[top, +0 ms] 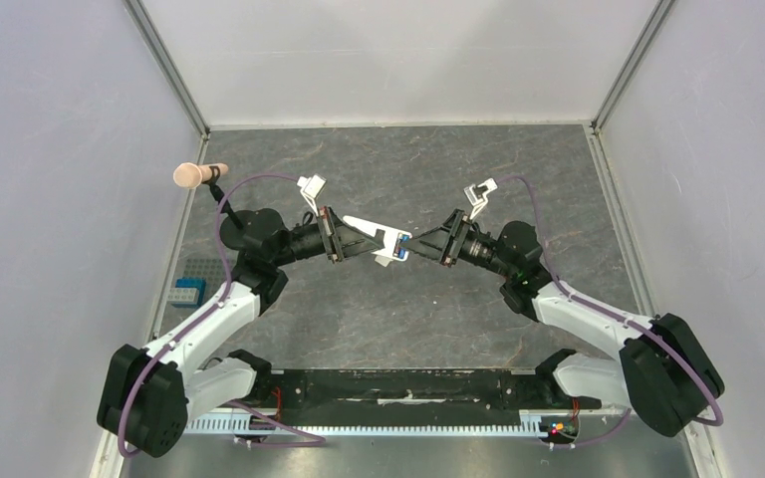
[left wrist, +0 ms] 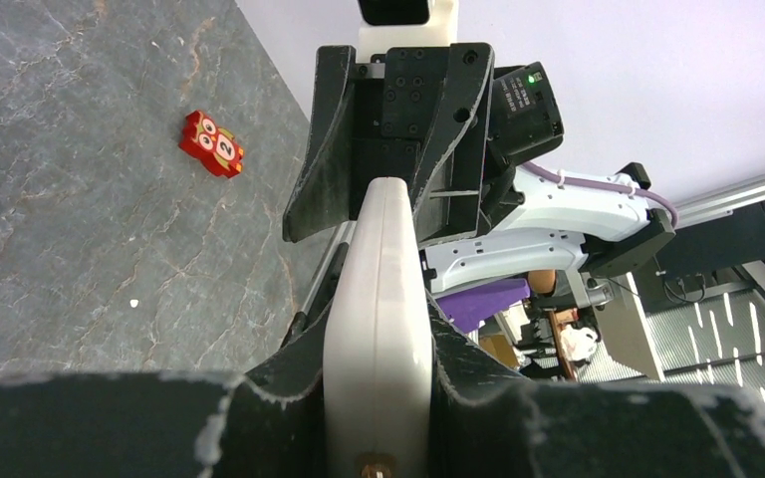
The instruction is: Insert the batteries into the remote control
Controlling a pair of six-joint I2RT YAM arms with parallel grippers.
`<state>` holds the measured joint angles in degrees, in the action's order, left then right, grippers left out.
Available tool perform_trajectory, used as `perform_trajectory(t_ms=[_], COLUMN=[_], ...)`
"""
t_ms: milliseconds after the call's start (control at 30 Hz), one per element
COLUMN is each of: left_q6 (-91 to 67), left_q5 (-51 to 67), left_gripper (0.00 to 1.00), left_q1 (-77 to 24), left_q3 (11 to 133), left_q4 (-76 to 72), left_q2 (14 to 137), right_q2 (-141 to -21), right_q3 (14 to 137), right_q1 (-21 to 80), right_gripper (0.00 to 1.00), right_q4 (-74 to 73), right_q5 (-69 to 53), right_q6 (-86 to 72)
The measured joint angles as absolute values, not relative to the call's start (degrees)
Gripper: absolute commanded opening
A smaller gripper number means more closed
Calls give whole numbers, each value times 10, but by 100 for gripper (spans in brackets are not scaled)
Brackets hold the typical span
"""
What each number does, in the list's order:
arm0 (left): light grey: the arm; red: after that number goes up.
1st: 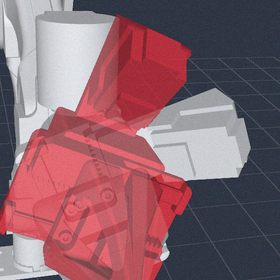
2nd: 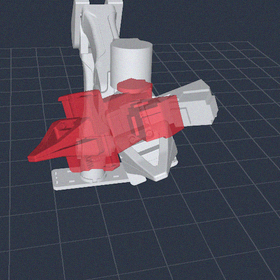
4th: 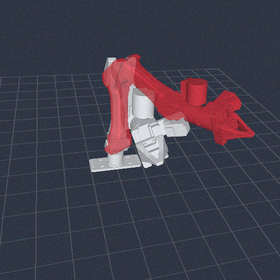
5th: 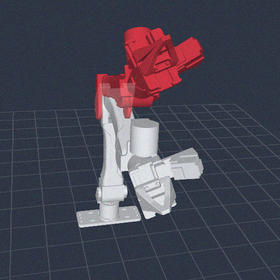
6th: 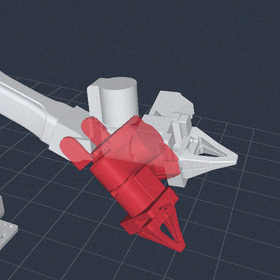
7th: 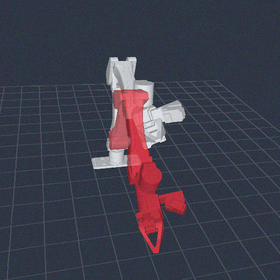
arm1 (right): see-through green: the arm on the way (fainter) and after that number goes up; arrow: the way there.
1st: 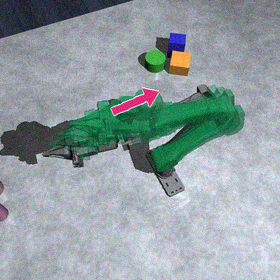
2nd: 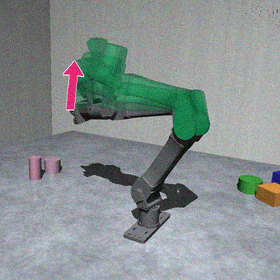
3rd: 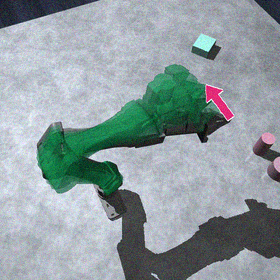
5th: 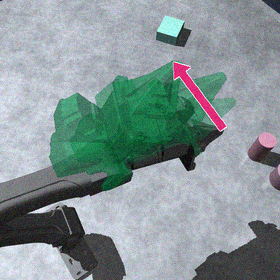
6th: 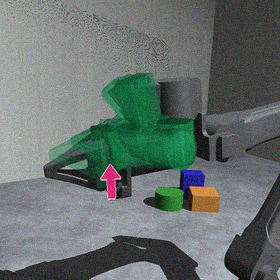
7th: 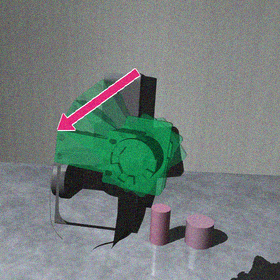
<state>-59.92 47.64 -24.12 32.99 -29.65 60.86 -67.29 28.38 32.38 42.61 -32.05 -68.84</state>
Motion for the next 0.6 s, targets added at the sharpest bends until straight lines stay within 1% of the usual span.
perform_trajectory(t_ms=[167, 333, 433, 500, 533, 567, 600], left_q6=[-607, -607, -608, -609, -609, -610, -611], left_q5=[475, 472, 469, 467, 467, 466, 465], left_gripper=[2, 2, 2, 2, 2, 2, 2], left_q1=[-241, -241, -241, -241, -241, -241, -241], left_q3=[324, 320, 317, 316, 316, 316, 316], left_q4=[-305, -306, -305, -305, -305, -305, -305], left_q2=[609, 610, 611, 612, 612, 612, 612], right_q2=[-690, -698, -700, -700, -701, -702, -703], right_q3=[292, 294, 294, 295, 295, 296, 298], right_q1=[328, 332, 333, 333, 333, 333, 333], right_gripper=[51, 30, 23, 23, 26, 32, 41], right_q4=[438, 449, 455, 458, 458, 458, 458], right_q5=[-321, -322, -323, -325, -325, -325, -326], right_q6=[-700, -708, -710, -712, -713, -714, -714])
